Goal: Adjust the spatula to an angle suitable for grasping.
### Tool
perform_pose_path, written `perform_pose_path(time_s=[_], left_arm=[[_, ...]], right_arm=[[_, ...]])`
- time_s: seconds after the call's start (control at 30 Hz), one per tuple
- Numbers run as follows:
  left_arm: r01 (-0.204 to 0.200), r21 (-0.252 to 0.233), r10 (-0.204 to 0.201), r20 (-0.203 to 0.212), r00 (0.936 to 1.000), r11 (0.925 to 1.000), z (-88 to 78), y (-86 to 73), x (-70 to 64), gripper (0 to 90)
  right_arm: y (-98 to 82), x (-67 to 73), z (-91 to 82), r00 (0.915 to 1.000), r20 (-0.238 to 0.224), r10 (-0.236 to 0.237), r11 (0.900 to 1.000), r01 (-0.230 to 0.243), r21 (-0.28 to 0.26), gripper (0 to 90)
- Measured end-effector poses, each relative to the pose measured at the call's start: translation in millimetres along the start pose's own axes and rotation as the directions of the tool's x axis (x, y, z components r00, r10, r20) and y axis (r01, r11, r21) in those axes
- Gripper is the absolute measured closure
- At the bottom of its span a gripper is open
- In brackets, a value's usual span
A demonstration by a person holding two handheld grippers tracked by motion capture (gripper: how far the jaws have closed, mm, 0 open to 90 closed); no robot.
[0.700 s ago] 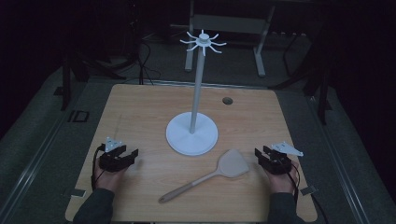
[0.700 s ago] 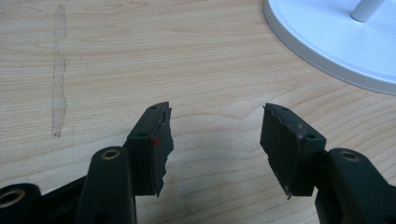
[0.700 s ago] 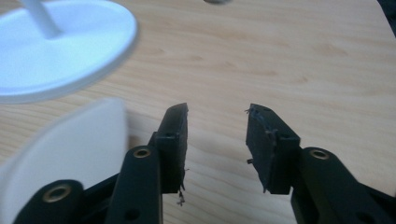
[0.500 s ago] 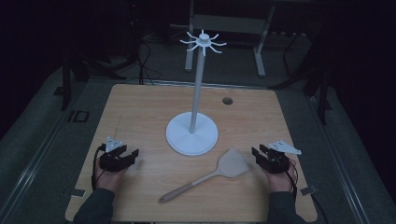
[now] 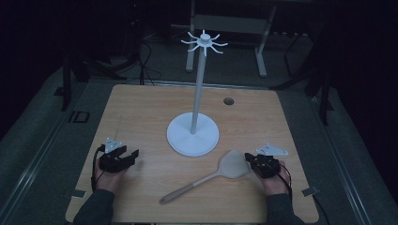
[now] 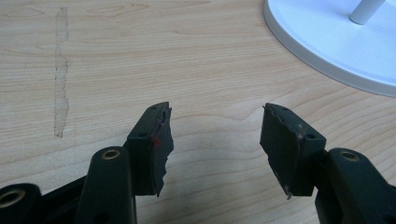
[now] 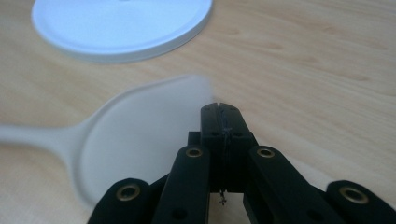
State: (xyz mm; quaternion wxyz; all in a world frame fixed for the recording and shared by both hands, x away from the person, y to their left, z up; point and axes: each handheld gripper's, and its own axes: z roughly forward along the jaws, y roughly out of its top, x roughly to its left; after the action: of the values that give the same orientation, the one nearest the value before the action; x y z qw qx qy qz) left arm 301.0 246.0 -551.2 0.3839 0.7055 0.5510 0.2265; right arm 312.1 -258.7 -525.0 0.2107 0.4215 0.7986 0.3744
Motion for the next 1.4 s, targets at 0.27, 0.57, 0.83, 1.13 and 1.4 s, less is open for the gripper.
perform_pose_path(time_s=[0.27,0.57,0.83,1.13,1.4], left_arm=[[0.002,-0.004,-0.002,0.002,1.0000,1.0000,-0.6,0.1,0.0,43.4],[0.001,-0.002,-0.001,0.002,1.0000,1.0000,-0.5,0.2,-0.1,43.4],[0.000,-0.001,0.000,0.003,1.0000,1.0000,-0.1,0.2,-0.3,43.3],[-0.002,0.002,0.002,0.001,1.0000,1.0000,0.4,0.1,-0.6,43.3],[-0.001,0.002,0.001,0.001,1.0000,1.0000,0.3,0.1,-0.6,43.3]], right_arm=[[-11.1,12.7,-5.4,0.9987,-0.036,-0.035,0.999,0.036,0.035,89.6],[-25.4,19.8,-16.2,0.9983,-0.047,-0.033,0.997,0.036,0.071,89.5],[-34.0,26.5,-18.9,0.9976,-0.049,-0.048,0.993,0.053,0.107,89.5],[-32.5,34.3,-24.4,0.9954,-0.080,-0.053,0.994,0.061,0.095,89.5],[-32.5,41.2,-28.9,0.9926,-0.107,-0.057,0.993,0.067,0.094,89.5]])
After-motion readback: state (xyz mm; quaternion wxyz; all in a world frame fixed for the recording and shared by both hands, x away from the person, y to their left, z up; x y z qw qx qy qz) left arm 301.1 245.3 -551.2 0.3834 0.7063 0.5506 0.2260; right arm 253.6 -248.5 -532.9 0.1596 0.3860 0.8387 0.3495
